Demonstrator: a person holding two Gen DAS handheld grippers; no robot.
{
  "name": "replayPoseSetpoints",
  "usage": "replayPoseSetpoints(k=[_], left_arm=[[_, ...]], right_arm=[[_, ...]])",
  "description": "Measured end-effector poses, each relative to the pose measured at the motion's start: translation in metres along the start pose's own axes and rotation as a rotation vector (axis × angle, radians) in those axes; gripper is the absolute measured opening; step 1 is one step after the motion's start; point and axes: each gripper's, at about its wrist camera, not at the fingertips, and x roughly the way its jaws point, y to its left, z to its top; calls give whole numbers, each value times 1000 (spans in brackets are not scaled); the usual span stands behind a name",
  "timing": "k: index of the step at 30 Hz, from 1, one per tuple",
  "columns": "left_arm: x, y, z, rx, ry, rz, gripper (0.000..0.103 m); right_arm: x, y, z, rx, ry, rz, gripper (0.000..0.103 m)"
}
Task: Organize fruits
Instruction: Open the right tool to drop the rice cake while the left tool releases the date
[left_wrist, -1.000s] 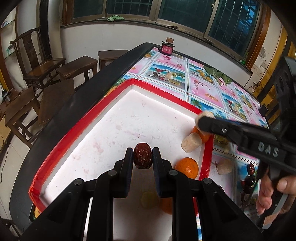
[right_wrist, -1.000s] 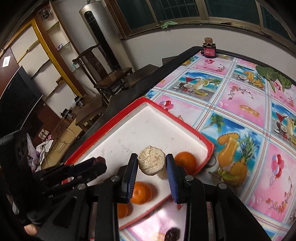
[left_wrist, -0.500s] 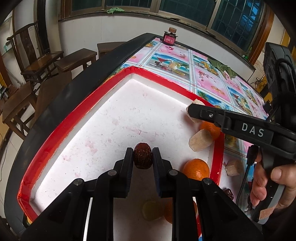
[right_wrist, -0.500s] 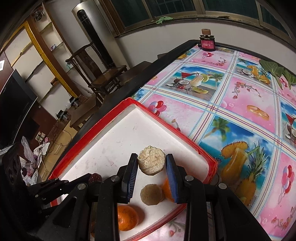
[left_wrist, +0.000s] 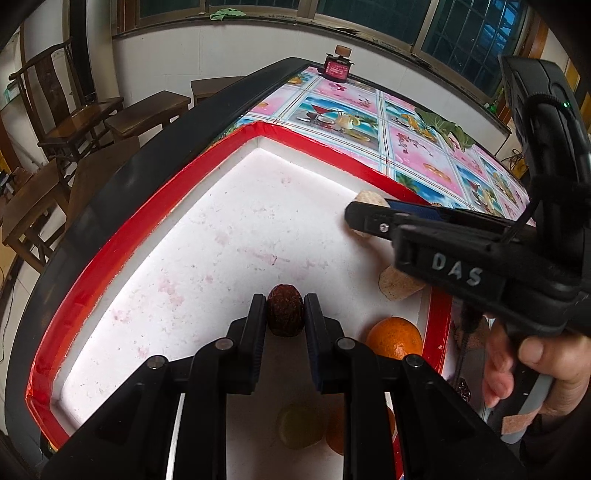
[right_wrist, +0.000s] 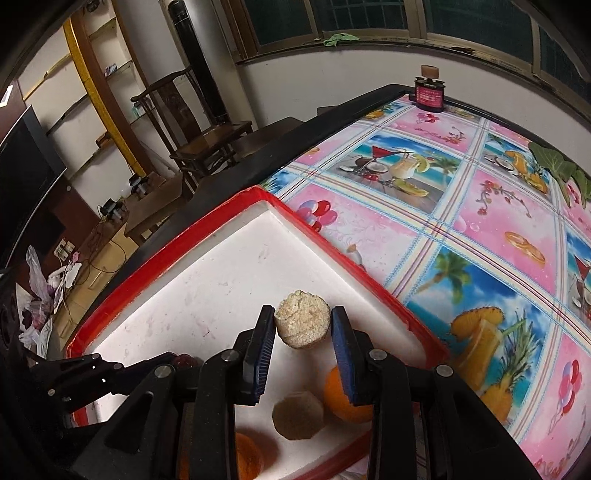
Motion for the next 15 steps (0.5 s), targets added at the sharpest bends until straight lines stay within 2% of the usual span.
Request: replayPoseSetpoints(k=[4,10,12,15], left_arm=[[1,0,0,-4,-1,-3,18],[-2,2,0,-12,-13,6,18],[-4,3,-1,-15,-22,10,18],[-8,3,-3,-12,-31,24,18]], right_arm=[[2,8,-2,-45,-10,-20,32],[-3,7,-3,-18,-13,12,35],[-9,7,-4,-13,-22,18,47],[-24,5,-6,6,-55,30,52]])
